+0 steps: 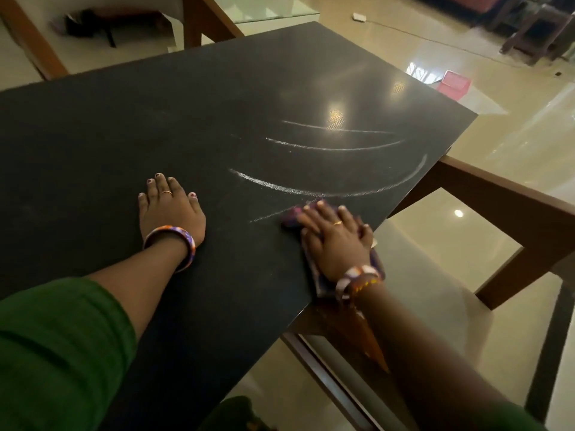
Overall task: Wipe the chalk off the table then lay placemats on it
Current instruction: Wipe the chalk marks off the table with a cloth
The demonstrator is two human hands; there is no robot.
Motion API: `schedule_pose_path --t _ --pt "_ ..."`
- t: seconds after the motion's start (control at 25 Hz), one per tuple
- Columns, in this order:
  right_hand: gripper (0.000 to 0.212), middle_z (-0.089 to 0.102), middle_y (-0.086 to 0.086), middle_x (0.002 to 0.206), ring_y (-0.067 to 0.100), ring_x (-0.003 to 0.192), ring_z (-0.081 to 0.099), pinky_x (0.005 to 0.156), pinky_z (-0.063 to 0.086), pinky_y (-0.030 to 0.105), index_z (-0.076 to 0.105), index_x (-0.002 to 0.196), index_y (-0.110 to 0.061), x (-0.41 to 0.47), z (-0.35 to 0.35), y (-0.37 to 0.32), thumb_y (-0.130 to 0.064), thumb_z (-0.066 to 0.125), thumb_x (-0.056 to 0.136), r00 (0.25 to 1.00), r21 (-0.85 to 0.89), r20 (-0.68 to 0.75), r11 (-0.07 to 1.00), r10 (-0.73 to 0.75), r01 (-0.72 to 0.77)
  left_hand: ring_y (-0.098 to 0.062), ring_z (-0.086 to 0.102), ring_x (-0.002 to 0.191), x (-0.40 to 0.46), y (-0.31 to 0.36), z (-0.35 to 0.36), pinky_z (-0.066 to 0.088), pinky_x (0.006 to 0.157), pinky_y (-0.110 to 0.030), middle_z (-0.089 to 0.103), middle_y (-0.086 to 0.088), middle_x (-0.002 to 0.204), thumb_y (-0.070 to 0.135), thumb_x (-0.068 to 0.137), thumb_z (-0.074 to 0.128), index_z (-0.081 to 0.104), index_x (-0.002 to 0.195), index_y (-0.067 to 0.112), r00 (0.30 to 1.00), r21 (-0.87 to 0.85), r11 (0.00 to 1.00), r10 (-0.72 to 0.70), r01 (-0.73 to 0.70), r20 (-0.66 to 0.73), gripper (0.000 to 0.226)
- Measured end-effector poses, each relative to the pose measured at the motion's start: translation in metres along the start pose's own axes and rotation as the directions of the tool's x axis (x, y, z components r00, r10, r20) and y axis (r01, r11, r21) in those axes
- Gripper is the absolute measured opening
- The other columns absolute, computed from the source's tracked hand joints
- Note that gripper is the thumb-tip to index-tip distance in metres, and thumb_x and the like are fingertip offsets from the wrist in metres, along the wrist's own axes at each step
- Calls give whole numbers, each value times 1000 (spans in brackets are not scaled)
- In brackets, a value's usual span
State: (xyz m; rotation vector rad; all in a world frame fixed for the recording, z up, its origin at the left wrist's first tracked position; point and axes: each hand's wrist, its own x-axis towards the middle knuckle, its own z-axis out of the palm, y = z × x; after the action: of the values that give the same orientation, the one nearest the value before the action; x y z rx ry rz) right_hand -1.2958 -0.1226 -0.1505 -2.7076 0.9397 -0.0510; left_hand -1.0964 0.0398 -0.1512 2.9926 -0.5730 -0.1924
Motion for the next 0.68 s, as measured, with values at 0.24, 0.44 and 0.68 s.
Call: schedule_pose_path --t 0.24,0.44,0.68 --pt "48 10 -12 158 23 146 -3 116 -7 51 21 146 -44 5 3 -19 -47 30 99 999 41 33 999 -1 0 -28 9 145 3 -1 3 11 118 -43 10 -15 156 32 100 21 15 147 1 1000 10 1000 -3 3 -16 57" --pt "50 12 -17 157 16 145 -2 115 -7 42 21 144 -47 -18 11 -24 -52 25 94 952 7 33 952 -306 305 -28 8 145 4 -1 5 11 118 -42 10 -15 156 32 100 20 14 148 1 1000 22 1000 -7 8 -17 57" --pt "48 17 -8 157 27 146 4 117 -1 48 27 147 -36 90 -1 -13 -44 31 100 1000 43 3 999 -8 8 -28 8 145 5 -2 5 12 118 -42 10 -15 156 33 100 22 14 148 2 1000 31 999 -13 14 -17 57"
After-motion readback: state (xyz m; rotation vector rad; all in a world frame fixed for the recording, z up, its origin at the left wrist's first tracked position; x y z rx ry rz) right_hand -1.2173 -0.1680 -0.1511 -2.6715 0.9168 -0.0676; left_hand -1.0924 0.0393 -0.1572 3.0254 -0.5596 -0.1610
